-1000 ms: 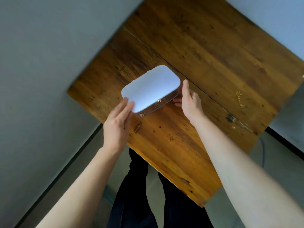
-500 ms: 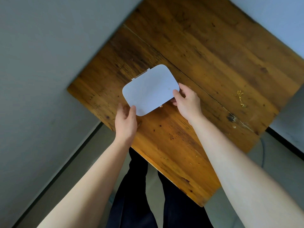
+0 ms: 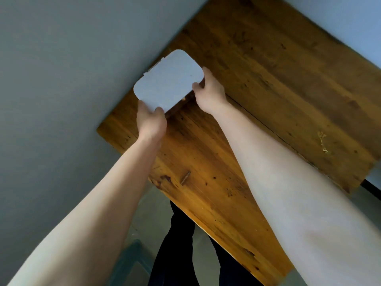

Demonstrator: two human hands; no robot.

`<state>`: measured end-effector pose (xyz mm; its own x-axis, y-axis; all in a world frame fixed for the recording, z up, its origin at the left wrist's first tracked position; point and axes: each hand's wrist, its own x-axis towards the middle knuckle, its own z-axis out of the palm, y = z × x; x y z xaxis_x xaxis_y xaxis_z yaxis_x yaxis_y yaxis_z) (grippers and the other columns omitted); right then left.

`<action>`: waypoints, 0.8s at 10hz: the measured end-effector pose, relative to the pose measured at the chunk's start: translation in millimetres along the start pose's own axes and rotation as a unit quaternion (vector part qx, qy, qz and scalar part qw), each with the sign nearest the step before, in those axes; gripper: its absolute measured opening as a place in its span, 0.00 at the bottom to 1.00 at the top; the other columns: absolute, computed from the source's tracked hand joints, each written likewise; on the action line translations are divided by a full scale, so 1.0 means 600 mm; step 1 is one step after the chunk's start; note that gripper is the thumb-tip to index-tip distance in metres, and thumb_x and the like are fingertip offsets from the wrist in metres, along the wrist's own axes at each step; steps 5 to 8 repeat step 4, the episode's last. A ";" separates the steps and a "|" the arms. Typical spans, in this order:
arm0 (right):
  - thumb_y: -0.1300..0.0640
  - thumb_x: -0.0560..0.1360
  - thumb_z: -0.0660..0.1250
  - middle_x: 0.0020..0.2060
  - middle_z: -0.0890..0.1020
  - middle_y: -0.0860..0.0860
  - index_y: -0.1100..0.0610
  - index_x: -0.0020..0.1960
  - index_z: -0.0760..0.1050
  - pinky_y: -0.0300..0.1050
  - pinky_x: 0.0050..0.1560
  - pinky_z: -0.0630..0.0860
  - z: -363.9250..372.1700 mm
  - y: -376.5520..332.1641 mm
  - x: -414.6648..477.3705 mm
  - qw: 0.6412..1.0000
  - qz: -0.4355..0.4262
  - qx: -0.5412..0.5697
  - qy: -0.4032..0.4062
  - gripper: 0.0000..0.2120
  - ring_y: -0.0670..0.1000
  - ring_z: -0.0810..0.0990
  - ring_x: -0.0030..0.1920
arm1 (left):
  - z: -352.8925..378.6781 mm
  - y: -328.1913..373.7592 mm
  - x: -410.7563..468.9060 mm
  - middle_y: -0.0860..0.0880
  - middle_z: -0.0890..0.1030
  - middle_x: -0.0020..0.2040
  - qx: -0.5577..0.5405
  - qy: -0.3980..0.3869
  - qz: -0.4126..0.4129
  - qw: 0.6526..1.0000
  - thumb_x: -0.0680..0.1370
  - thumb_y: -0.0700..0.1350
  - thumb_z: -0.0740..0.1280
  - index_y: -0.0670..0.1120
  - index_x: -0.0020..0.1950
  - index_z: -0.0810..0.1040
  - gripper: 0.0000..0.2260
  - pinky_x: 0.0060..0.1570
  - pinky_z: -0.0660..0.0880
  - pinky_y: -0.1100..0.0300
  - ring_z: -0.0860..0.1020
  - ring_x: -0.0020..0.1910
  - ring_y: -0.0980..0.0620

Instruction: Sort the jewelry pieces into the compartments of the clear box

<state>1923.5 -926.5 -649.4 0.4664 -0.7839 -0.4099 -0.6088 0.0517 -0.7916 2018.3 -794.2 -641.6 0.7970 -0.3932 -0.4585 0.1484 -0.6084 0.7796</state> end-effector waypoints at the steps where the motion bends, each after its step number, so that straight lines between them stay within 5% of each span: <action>1: 0.59 0.84 0.58 0.76 0.66 0.53 0.54 0.81 0.51 0.48 0.73 0.65 0.026 -0.015 0.031 0.999 0.020 -0.030 -0.019 0.28 0.55 0.66 0.74 | 0.001 -0.006 0.020 0.49 0.72 0.70 0.037 0.016 -0.014 0.999 0.81 0.40 0.59 0.48 0.78 0.58 0.25 0.57 0.68 0.59 0.72 0.65 0.47; 2: 0.60 0.84 0.57 0.77 0.64 0.52 0.54 0.81 0.48 0.46 0.72 0.63 0.040 -0.012 0.040 0.999 0.038 -0.019 -0.019 0.29 0.54 0.65 0.75 | 0.000 -0.023 0.019 0.49 0.71 0.67 0.110 -0.021 -0.004 0.994 0.83 0.45 0.59 0.47 0.80 0.41 0.33 0.54 0.69 0.63 0.76 0.57 0.51; 3: 0.58 0.85 0.58 0.78 0.62 0.53 0.54 0.81 0.49 0.48 0.74 0.60 0.031 -0.021 0.024 0.999 0.048 -0.003 -0.014 0.29 0.55 0.63 0.76 | 0.000 -0.021 0.006 0.47 0.69 0.69 0.166 -0.060 -0.010 0.984 0.82 0.49 0.60 0.50 0.77 0.29 0.39 0.51 0.73 0.57 0.77 0.52 0.50; 4: 0.55 0.84 0.59 0.78 0.62 0.54 0.56 0.81 0.52 0.49 0.75 0.60 0.008 -0.009 -0.011 0.999 0.020 -0.028 -0.004 0.29 0.55 0.62 0.76 | -0.009 -0.015 0.003 0.43 0.60 0.78 0.199 -0.082 -0.011 0.976 0.81 0.52 0.62 0.51 0.76 0.28 0.42 0.67 0.70 0.48 0.69 0.69 0.41; 8: 0.55 0.84 0.59 0.78 0.62 0.54 0.56 0.81 0.52 0.49 0.75 0.60 0.008 -0.009 -0.011 0.999 0.020 -0.028 -0.004 0.29 0.55 0.62 0.76 | -0.009 -0.015 0.003 0.43 0.60 0.78 0.199 -0.082 -0.011 0.976 0.81 0.52 0.62 0.51 0.76 0.28 0.42 0.67 0.70 0.48 0.69 0.69 0.41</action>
